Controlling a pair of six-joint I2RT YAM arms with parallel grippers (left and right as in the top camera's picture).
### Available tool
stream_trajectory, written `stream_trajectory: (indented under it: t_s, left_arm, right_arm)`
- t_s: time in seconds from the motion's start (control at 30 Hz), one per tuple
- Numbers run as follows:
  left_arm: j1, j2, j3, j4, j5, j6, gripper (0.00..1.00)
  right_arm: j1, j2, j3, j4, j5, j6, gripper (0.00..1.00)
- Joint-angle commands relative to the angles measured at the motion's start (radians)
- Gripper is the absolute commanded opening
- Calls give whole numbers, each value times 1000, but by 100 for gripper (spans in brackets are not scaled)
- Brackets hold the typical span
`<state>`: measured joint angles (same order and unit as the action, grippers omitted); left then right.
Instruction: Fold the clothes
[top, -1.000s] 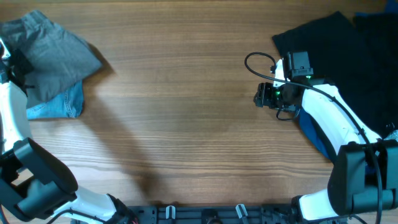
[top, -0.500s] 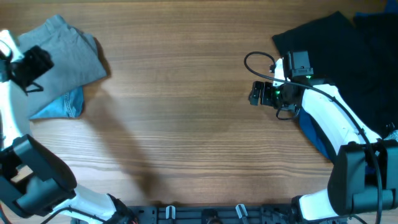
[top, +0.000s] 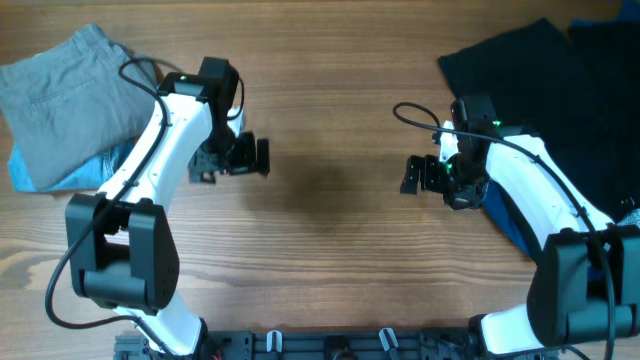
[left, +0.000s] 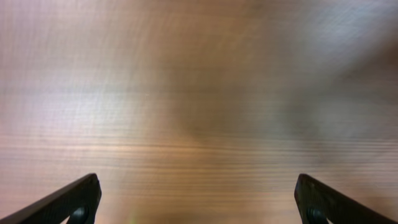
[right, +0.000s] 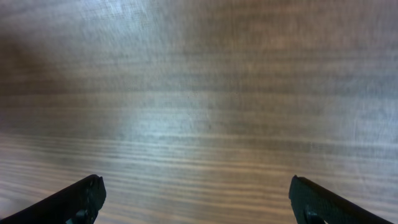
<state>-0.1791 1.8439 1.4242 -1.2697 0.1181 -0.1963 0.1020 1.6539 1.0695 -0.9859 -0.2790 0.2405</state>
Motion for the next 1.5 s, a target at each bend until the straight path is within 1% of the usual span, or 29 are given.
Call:
stream_trajectory:
  t_s: [0.0, 0.07, 0.1, 0.2, 0.23, 0.27, 0.3, 0.37, 0.43, 0.53, 0.6, 0.7, 0.87, 0.97, 1.0, 1.1, 1.13, 1.23, 1.3, 1.4, 1.47]
  left_arm:
    - [9, -86, -11, -64, -41, -51, 100]
    - [9, -225, -72, -13, -41, -62, 100]
    - [9, -330, -131, 40, -41, -71, 100]
    - [6, -632, -319, 219, -41, -71, 100]
    - [6, -749, -391, 274, -41, -71, 100]
    - [5, -904, -481, 334, -41, -71, 100]
    - [5, -1112, -582, 377, -42, -70, 100]
    - [5, -1287, -635, 385, -50, -71, 100]
    - [5, -1469, -641, 379, -52, -71, 100]
    - [5, -1609, -641, 372, -52, -71, 100]
    - [5, -1651, -641, 371, -52, -71, 100]
    - [5, -1654, -641, 344, -53, -71, 100]
    - [5, -1654, -641, 214, -52, -71, 100]
    - [5, -1654, -641, 128, -53, -71, 100]
    - [5, -1654, -641, 126, -52, -71, 100]
    - [5, -1654, -641, 126, -53, -71, 100]
    - [5, -1654, -641, 126, -52, -71, 100]
    - [5, -1654, -641, 126, -53, -71, 100]
    - [5, -1654, -641, 126, -52, -71, 100]
    - [5, -1654, -641, 126, -52, -71, 100]
    - [5, -1654, -641, 126, -52, -71, 100]
  right_arm:
    - [1, -129, -8, -1, 23, -1, 100]
    - [1, -280, -66, 43, 91, 51, 100]
    - [1, -389, -118, 85, 103, 51, 100]
    - [2, -613, -228, 176, 123, 50, 100]
    - [2, -712, -274, 215, 144, 51, 100]
    - [1, -846, -328, 253, 177, 72, 100]
    - [1, -930, -356, 276, 195, 77, 100]
    - [1, -1021, -367, 276, 193, 87, 100]
    - [1, -1072, -367, 274, 194, 103, 100]
    - [1, -1064, -367, 271, 194, 103, 100]
    - [1, -1051, -367, 269, 194, 103, 100]
    - [1, -1017, -367, 268, 194, 103, 100]
    - [1, -950, -367, 268, 194, 103, 100]
    - [1, -964, -371, 267, 194, 103, 100]
    - [1, -982, -371, 267, 194, 103, 100]
    - [1, -1067, -376, 261, 231, 90, 100]
    - [1, -1162, -418, 304, 233, 19, 100]
    - [1, -1325, -547, 419, 230, -52, 100]
    - [1, -1463, -655, 503, 227, -83, 100]
    - [1, -1646, -793, 614, 228, -92, 100]
    - [1, -1648, -871, 761, 228, -111, 100]
